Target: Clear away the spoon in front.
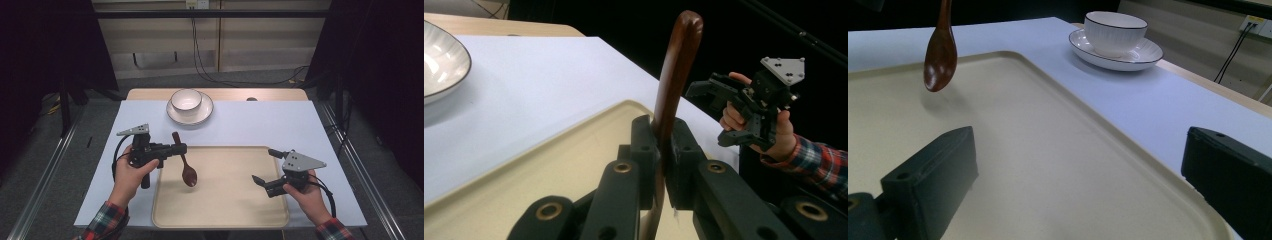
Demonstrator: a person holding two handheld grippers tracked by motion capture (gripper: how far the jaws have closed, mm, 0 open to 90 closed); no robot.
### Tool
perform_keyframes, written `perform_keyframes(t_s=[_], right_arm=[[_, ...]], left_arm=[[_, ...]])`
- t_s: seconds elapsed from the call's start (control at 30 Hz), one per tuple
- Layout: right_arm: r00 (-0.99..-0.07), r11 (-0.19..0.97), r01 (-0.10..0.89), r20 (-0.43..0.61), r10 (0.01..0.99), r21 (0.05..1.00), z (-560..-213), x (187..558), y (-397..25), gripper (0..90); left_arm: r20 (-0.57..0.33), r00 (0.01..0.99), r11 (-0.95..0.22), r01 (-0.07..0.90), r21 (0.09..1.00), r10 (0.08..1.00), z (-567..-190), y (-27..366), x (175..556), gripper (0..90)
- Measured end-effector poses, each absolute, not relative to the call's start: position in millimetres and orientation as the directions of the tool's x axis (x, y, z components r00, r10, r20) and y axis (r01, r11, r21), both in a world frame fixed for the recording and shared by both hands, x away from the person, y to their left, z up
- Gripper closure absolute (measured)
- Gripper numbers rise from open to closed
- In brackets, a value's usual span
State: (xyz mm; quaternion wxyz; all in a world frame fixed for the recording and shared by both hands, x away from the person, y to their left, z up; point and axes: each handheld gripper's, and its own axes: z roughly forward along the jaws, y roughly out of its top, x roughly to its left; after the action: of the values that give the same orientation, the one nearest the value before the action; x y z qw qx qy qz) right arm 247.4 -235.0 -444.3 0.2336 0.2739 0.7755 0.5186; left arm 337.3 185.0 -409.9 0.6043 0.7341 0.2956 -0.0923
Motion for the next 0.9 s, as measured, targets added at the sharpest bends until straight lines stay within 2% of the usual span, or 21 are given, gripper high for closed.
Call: perform_keyframes(t_s=[0.9], right_arm=[[-0.736,0.328,0.183,-0.092,0.671,0.927,-444,246,-232,1.2]], left_arm=[[-0.554,0.788,-0.138,0.601,0.787,0.27,-430,180,321,84.0]])
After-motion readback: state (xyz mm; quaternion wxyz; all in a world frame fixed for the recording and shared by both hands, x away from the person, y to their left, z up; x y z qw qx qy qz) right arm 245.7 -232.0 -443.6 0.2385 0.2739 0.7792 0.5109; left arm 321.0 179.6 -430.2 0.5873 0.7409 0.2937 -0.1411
